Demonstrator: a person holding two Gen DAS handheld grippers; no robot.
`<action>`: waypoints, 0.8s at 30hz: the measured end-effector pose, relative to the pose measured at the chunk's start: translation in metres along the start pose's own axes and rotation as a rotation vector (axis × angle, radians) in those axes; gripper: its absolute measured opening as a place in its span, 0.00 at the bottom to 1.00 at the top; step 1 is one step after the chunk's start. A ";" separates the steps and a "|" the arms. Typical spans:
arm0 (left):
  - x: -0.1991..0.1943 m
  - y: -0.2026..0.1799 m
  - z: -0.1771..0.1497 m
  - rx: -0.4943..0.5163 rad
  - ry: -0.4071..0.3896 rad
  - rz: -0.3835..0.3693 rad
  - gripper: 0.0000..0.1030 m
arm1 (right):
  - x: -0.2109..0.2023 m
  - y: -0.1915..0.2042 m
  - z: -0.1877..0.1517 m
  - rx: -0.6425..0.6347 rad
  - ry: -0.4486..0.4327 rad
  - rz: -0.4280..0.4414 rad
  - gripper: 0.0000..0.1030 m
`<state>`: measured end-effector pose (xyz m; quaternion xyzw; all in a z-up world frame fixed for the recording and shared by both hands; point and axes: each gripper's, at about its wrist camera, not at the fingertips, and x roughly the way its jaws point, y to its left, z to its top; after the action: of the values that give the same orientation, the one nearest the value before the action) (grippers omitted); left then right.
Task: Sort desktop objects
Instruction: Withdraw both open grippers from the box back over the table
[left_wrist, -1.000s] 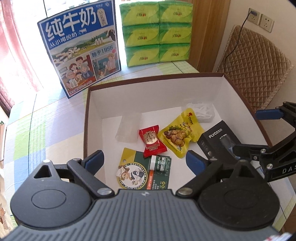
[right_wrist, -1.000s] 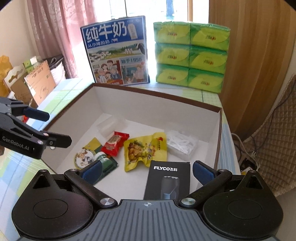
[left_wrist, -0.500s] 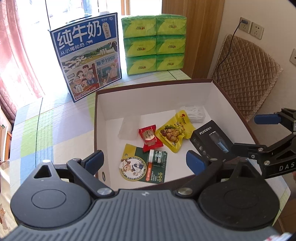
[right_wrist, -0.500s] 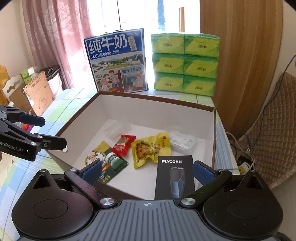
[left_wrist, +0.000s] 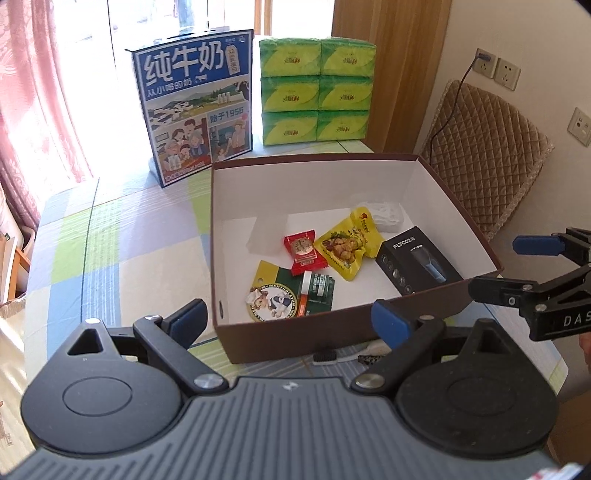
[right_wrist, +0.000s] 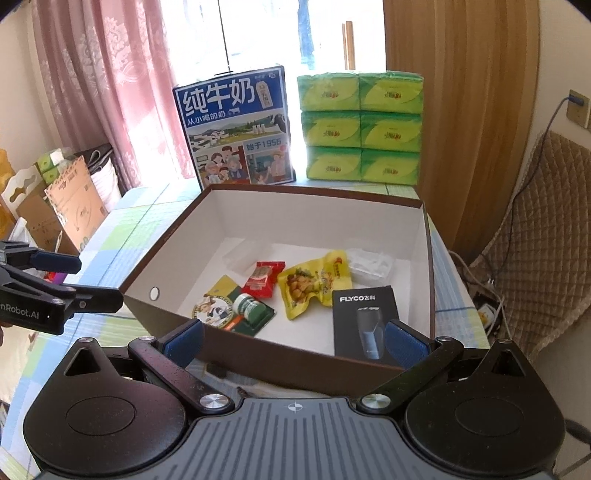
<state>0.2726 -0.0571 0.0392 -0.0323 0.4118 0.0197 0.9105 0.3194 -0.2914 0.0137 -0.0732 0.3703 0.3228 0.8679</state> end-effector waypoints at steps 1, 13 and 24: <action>-0.002 0.002 -0.002 -0.005 -0.002 0.000 0.91 | -0.001 0.001 -0.001 0.004 0.000 -0.001 0.98; -0.013 0.018 -0.032 -0.023 0.006 -0.010 0.91 | -0.007 0.013 -0.013 0.070 -0.004 -0.037 0.98; -0.015 0.028 -0.060 -0.038 0.026 0.028 0.96 | -0.005 0.020 -0.036 0.130 0.034 -0.086 0.98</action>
<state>0.2162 -0.0343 0.0100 -0.0441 0.4237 0.0399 0.9039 0.2828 -0.2913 -0.0061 -0.0380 0.4015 0.2593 0.8776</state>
